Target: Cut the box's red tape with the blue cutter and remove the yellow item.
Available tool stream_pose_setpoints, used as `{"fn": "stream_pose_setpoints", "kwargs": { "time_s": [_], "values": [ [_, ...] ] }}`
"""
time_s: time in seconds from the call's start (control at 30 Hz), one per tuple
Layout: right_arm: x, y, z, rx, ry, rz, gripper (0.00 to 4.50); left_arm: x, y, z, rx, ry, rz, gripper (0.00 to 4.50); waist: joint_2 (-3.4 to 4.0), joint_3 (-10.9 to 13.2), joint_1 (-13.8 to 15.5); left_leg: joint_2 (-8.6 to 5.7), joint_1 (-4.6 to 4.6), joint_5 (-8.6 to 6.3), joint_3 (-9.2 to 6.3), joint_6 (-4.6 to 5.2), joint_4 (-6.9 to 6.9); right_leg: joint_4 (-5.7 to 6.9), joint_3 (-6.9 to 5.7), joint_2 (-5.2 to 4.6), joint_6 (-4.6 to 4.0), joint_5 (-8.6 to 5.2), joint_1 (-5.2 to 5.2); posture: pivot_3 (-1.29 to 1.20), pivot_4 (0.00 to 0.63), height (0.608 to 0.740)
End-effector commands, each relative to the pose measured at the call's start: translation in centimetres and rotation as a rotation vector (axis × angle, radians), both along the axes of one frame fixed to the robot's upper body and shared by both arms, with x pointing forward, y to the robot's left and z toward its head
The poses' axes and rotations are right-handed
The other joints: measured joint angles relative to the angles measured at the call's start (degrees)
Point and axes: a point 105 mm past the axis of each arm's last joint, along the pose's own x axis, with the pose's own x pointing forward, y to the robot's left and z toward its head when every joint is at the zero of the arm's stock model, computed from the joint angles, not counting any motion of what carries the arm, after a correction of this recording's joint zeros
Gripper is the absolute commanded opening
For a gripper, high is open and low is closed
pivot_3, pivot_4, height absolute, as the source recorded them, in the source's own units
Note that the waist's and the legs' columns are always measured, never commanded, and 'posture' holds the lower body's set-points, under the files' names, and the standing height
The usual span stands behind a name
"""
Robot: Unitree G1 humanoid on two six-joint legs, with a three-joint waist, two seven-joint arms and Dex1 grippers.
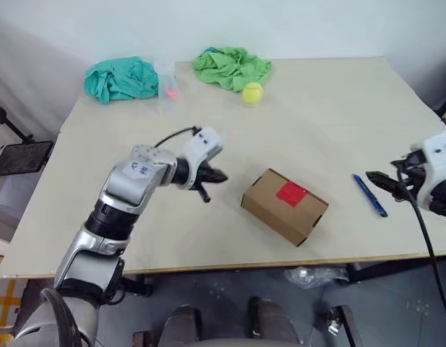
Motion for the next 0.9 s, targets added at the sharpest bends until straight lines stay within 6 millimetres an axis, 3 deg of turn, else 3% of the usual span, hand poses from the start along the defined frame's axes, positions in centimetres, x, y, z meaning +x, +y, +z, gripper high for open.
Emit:
{"fn": "stream_pose_setpoints", "kwargs": {
  "time_s": [0.03, 0.2, 0.47, 0.7, 0.9],
  "values": [
    [1.2, 2.2, 0.0, -0.032, 0.008, 0.079, 1.74, -3.1, -1.7, -0.4, -0.009, 0.048, -0.139, 0.0, -0.02, 0.0, 0.0, 0.0, -0.04, 0.0, -0.01, 0.0, 0.0, -0.01, 0.0, 0.0, 0.0, 0.0, -0.02, 0.0, 0.15, 0.74],
    [2.8, 3.8, -2.1, -0.053, 0.079, 0.138, 0.01, -4.7, -3.5, -1.4, -0.058, 0.096, -0.152, 0.0, -0.05, 0.1, 0.9, -0.02, -0.08, -0.01, -0.02, 0.01, 0.02, -0.05, 0.01, 0.0, 0.0, 0.0, -0.03, 0.0, 0.15, 0.74],
    [2.6, 6.1, -4.6, -0.072, 0.187, 0.23, 0.01, -4.0, -5.5, -1.3, -0.116, 0.045, -0.051, 0.0, -0.06, 0.1, 0.9, -0.02, -0.08, 0.0, -0.01, 0.02, 0.02, -0.04, 0.0, 0.01, 0.01, 0.0, -0.04, 0.0, 0.15, 0.74],
    [-0.4, 10.5, -5.0, -0.024, 0.267, 0.367, 0.01, -1.3, -4.4, -0.5, -0.127, -0.027, 0.094, 0.0, -0.06, 0.1, 0.9, 0.03, -0.05, 0.0, -0.04, 0.01, 0.02, -0.01, -0.02, 0.04, -0.01, 0.0, -0.04, 0.0, 0.15, 0.74],
    [-2.7, 13.0, -4.8, 0.015, 0.278, 0.395, 0.01, 0.3, -3.8, 0.2, -0.125, -0.063, 0.152, 0.0, -0.06, 0.1, 1.1, 0.01, -0.08, -0.01, -0.05, 0.01, 0.02, -0.03, -0.04, 0.0, -0.01, 0.0, -0.03, 0.0, 0.15, 0.74]
  ]
}}
